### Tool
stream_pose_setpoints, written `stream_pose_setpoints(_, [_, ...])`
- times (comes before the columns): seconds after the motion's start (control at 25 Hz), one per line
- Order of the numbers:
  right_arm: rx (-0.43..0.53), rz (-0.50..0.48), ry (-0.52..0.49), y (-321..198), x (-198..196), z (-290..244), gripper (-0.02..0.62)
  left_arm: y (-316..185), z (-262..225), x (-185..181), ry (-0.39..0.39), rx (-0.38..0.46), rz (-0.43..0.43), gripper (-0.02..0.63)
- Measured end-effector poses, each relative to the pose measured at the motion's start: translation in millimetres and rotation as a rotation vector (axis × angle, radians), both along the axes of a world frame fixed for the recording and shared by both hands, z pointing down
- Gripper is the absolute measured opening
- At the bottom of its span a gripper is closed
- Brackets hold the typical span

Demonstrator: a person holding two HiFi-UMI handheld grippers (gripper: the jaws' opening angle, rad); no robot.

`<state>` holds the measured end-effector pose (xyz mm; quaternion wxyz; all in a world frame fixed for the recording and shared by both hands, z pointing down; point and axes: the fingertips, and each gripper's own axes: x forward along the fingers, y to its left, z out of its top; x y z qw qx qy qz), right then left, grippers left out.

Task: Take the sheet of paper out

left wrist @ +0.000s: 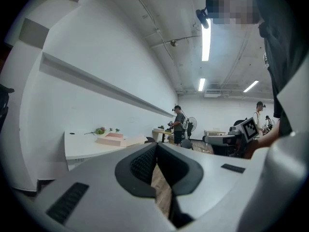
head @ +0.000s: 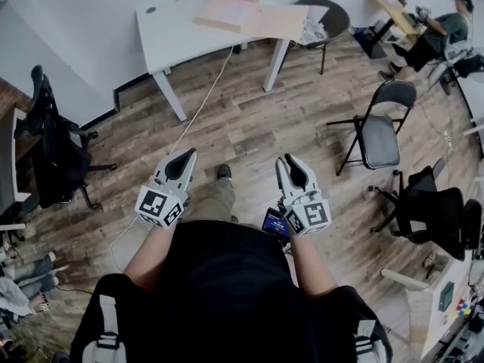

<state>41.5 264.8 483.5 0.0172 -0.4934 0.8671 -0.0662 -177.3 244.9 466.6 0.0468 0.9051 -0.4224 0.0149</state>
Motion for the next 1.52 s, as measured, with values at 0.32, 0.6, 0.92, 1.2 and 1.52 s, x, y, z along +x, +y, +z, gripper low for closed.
stream_pose_setpoints(0.32, [0.017,-0.007,0.007,-65.6,1.5,-0.9,0.081,-68.8,4.4,1.7,0.021,0.006,-0.010,0.005])
stream_pose_setpoints(0.6, [0.016,-0.002,0.005,-147.9,1.6,-11.1,0.081,-155.6,-0.2,-2.2,0.027,0.010,-0.012,0.005])
stream_pose_setpoints(0.92, [0.028,0.025,0.001,-256.8,5.3,-22.2,0.081,-267.3,-2.0,4.0,0.040,0.011,0.026,0.005])
stream_pose_setpoints(1.2, [0.020,-0.008,-0.025,-321.0,-2.3,-27.0,0.071,-343.7,-2.2,16.0,0.048,0.013,0.060,0.005])
stream_pose_setpoints(1.52, [0.011,-0.031,-0.017,-375.5,6.7,-18.0,0.074,-401.9,15.8,25.0,0.050,-0.012,0.049,0.005])
